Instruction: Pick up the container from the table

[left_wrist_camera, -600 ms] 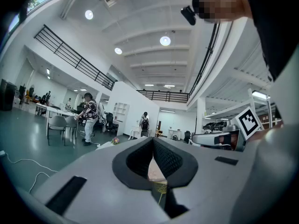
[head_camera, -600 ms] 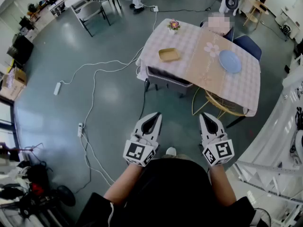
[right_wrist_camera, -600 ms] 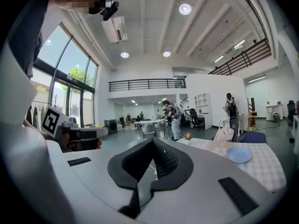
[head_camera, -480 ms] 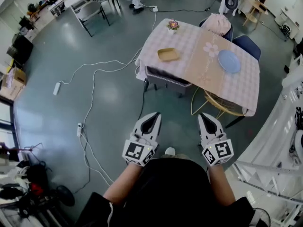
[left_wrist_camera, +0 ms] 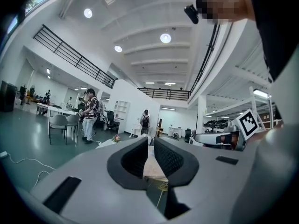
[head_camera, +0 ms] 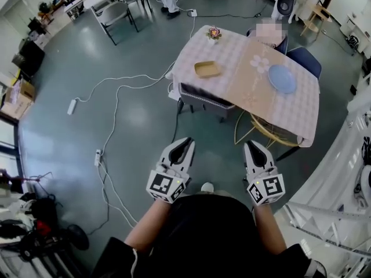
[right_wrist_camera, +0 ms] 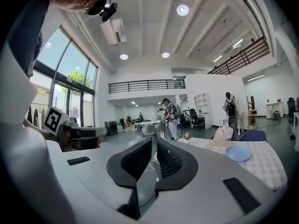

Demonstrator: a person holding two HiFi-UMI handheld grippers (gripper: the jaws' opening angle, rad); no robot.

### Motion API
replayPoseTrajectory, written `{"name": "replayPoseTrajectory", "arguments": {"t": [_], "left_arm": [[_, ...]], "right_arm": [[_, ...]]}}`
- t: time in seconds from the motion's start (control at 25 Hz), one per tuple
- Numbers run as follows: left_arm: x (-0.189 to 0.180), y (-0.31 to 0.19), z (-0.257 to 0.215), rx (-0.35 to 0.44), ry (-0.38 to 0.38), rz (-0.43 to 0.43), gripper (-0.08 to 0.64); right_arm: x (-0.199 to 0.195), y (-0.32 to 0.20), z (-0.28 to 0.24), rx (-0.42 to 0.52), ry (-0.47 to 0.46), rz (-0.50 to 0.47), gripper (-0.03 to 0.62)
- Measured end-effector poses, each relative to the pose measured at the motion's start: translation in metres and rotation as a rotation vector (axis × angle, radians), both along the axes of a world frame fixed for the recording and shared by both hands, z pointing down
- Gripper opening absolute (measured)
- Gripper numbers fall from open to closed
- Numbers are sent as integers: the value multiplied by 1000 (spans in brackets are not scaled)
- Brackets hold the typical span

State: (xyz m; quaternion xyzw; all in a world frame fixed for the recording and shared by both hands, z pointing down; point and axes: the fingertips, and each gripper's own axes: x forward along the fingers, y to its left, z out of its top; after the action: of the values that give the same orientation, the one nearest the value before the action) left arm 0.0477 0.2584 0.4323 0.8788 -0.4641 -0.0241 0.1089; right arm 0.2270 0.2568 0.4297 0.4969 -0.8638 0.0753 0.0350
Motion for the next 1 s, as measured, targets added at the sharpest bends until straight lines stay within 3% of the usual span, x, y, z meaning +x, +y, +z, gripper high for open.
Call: {"name": "replayPoseTrajectory", "arguments": {"t": [0.12,0.2,0.6,0.8,1.0], "left_arm": [[-1,-4,6,-23,-11,-11,151],[-1,-5,10,-35,-14,-15,189],[-18,-34,43,-87,-1,-34,189],[-37,-102,65,-118,32,-4,189],[-55,-200,76,-150,70,60,189]], "right_arm": [[8,-2,10,-34,-6,16,98],[13,-2,16,-61,-17,18,138],[-1,-52,60,-157,-43,-24,137],[-29,-120,80,-212,-14,-41,137],[-50,-218,85,-270,-19,11,137]]}}
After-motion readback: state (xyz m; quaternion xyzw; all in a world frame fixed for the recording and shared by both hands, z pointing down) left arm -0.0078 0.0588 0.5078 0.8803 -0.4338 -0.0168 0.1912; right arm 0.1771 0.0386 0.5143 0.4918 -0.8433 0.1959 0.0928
